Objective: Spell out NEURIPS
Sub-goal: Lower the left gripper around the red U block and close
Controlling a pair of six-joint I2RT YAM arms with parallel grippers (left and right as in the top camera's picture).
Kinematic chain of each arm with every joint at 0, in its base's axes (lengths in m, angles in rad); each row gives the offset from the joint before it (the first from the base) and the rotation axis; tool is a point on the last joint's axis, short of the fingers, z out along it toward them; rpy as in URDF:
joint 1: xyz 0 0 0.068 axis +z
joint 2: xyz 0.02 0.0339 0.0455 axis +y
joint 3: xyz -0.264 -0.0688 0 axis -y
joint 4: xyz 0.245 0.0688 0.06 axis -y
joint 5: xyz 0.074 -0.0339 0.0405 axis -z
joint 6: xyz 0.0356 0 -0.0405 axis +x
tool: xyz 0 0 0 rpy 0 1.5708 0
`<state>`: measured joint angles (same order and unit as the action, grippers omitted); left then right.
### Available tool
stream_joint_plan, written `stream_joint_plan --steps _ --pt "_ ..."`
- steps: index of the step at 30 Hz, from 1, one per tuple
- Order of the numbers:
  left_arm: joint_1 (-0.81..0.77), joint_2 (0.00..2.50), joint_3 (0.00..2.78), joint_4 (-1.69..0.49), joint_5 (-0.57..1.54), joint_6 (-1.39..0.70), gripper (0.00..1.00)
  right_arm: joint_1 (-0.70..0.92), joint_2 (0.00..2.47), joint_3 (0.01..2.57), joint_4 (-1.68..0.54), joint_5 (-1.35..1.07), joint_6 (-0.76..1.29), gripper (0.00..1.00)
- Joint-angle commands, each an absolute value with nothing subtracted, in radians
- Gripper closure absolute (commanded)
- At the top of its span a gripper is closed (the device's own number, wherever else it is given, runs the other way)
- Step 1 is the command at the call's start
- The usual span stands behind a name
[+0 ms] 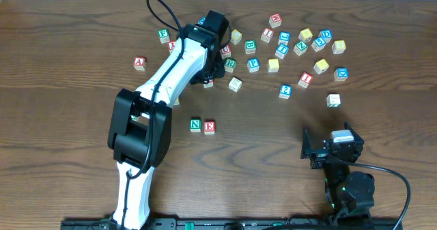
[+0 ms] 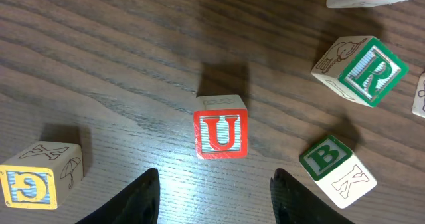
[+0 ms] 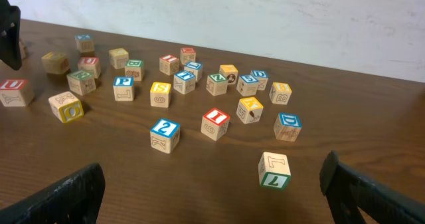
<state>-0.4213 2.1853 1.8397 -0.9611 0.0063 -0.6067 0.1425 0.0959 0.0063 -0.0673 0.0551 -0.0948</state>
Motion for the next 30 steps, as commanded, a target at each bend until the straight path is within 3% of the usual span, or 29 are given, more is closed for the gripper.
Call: stream_joint_plan --steps 1,30 --pt "-0.42 2.202 1.865 -0.96 0.012 -0.616 0.47 0.137 0.092 0.006 -0.072 0.052 -0.091 0.01" --pt "-0.422 2.255 1.865 -0.919 0.019 -0.603 0.48 0.137 0.092 0.006 -0.072 0.052 -0.091 0.01"
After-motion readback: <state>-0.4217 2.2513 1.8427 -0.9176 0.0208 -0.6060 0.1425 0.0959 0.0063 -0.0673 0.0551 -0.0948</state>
